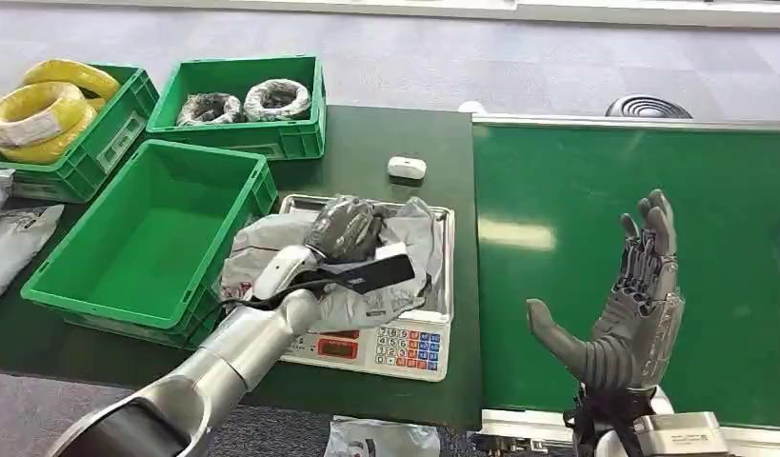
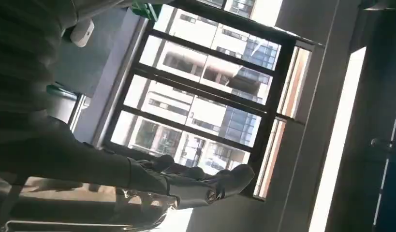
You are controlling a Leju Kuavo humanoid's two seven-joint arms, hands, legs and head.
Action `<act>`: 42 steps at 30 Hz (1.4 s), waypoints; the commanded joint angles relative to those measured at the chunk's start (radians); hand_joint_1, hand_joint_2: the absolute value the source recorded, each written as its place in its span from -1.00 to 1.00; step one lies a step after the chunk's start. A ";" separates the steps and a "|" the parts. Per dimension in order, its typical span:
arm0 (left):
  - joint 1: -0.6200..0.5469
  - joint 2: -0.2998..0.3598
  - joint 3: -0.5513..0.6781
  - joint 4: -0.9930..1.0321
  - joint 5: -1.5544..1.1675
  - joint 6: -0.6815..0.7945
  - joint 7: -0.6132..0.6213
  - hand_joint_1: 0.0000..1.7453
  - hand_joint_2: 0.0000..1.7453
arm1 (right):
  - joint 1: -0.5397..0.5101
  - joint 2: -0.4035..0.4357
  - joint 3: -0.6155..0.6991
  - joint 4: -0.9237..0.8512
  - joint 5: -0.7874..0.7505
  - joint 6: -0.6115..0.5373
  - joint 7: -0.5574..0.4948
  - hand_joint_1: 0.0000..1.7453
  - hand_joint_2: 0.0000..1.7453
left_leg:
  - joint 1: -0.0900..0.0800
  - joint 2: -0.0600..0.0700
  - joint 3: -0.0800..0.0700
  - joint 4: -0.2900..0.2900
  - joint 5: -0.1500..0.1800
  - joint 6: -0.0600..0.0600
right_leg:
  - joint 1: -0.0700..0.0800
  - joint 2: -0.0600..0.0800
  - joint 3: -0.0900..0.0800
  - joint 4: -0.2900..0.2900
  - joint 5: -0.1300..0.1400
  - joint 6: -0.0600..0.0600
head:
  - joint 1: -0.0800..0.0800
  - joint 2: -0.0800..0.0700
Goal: Moved the parcel from conveyor to table for the left to box.
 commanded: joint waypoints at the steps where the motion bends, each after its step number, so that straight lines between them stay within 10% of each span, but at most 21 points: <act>1: 0.043 0.039 0.096 -0.175 0.001 -0.007 0.007 0.96 1.00 | -0.014 0.031 -0.037 0.016 0.004 0.012 0.002 -1.00 1.00 | 0.000 0.001 -0.002 0.000 0.000 0.001 | 0.000 0.000 -0.002 0.000 0.001 -0.001 | 0.000 0.000; 13: 0.055 0.066 0.191 -0.516 0.034 0.027 0.040 0.92 1.00 | -0.012 -0.014 -0.005 0.041 -0.013 -0.021 0.002 -1.00 1.00 | 0.000 0.003 -0.006 -0.001 0.002 0.001 | 0.001 0.001 -0.007 -0.001 0.003 -0.002 | 0.000 0.000; 22: -0.345 0.123 0.542 0.091 -0.186 0.423 0.198 0.94 1.00 | -0.048 -0.025 0.090 0.123 -0.022 -0.054 0.002 -1.00 1.00 | 0.001 0.007 -0.008 0.002 0.002 0.000 | 0.002 0.004 -0.010 0.002 0.004 -0.003 | 0.001 0.000; 42: -0.394 0.172 0.679 0.168 -0.373 0.423 0.336 0.90 1.00 | -0.045 -0.043 0.131 0.143 -0.039 -0.070 0.002 -1.00 1.00 | 0.001 0.001 -0.009 0.000 0.005 -0.001 | 0.001 -0.001 -0.009 0.002 0.003 -0.003 | 0.000 0.000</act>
